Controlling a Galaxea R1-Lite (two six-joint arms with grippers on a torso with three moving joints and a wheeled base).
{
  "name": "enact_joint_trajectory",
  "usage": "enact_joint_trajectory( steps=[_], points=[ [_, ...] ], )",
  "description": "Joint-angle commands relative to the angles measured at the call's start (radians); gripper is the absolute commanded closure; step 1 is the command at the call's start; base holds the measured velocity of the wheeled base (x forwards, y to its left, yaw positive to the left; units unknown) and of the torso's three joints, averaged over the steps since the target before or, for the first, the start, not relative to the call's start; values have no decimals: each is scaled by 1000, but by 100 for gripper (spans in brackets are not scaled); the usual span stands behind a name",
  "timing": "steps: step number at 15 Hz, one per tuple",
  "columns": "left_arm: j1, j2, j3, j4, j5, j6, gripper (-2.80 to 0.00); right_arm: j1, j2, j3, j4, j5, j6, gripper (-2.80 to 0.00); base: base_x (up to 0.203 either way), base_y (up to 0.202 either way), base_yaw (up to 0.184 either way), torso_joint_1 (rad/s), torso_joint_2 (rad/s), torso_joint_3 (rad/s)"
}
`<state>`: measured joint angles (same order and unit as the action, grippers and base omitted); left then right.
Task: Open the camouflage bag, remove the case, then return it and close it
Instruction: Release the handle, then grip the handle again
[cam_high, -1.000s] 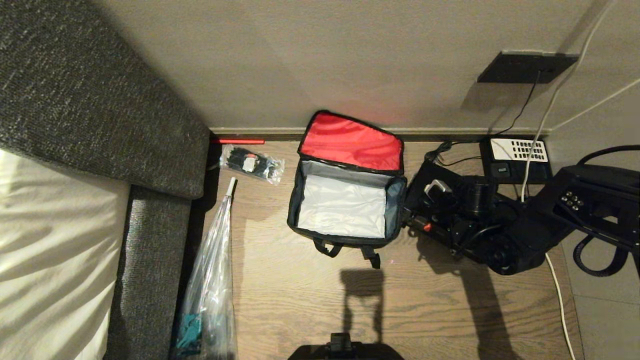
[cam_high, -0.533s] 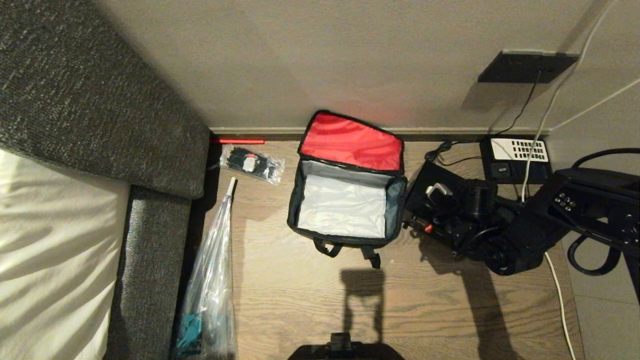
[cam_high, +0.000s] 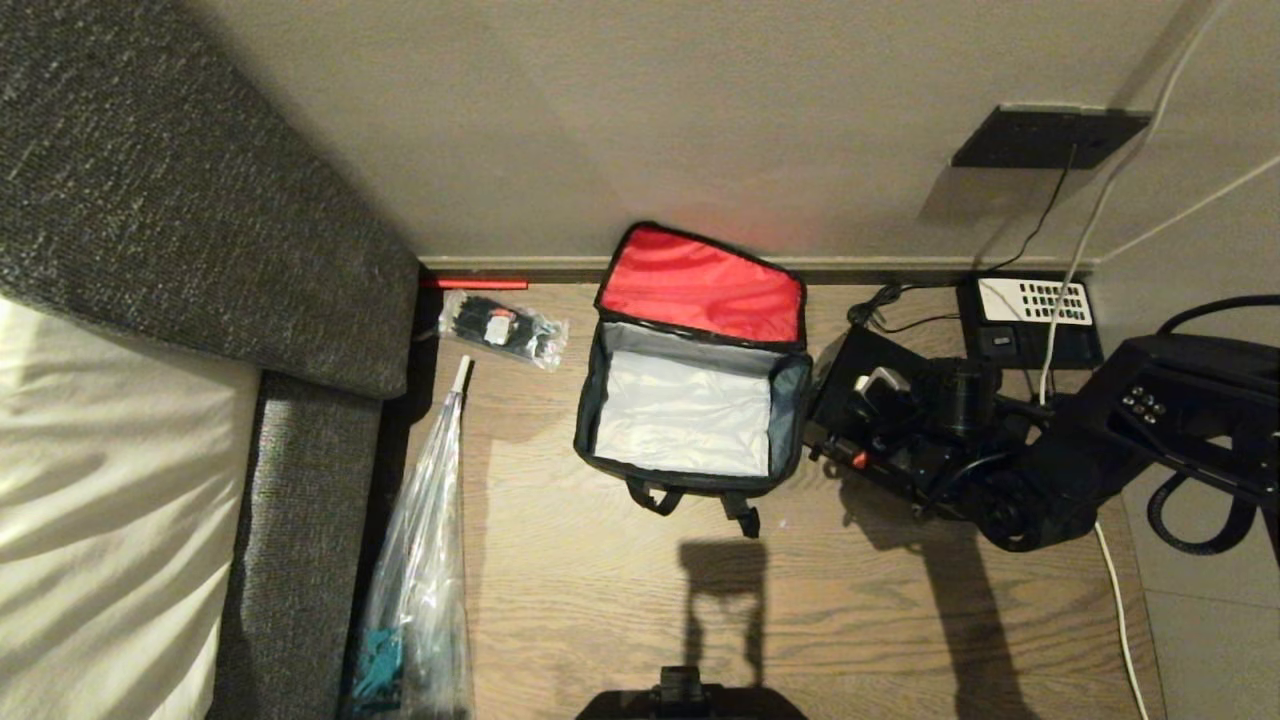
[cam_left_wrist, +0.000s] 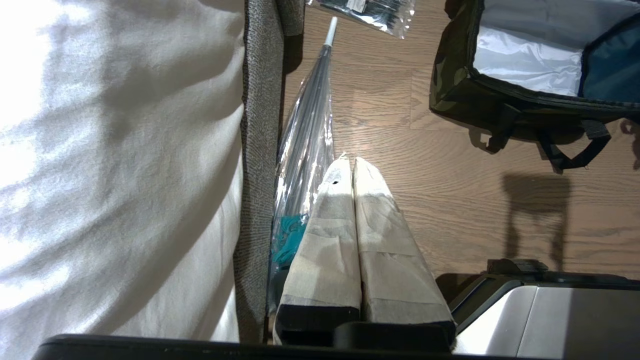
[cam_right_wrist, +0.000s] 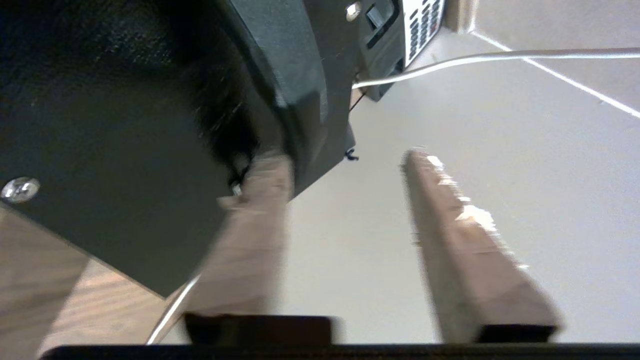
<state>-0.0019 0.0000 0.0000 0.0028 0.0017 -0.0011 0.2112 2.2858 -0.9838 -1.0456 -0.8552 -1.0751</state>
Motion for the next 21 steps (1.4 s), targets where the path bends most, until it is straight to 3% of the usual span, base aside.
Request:
enact_joint_trajectory(
  steps=[1, 9, 10, 12, 16, 21],
  points=[
    [0, 0, 0, 0, 0, 0, 0, 2, -12, 19, 7, 1, -5, -280, 0, 0, 0, 0, 0, 0],
    [0, 0, 0, 0, 0, 0, 0, 5, -332, 224, 105, 39, -5, -280, 0, 0, 0, 0, 0, 0],
    [0, 0, 0, 0, 0, 0, 0, 4, -391, 255, 121, 45, -7, 0, 0, 0, 0, 0, 0, 0],
    [0, 0, 0, 0, 0, 0, 0, 4, -516, 324, 179, 62, 3, 0, 0, 0, 0, 0, 0, 0],
    [0, 0, 0, 0, 1, 0, 0, 4, -777, 417, 374, 66, 110, 0, 0, 0, 0, 0, 0, 0],
    [0, 0, 0, 0, 0, 1, 0, 4, -1100, 498, 667, 67, 293, 0, 0, 0, 0, 0, 0, 0]
  ],
)
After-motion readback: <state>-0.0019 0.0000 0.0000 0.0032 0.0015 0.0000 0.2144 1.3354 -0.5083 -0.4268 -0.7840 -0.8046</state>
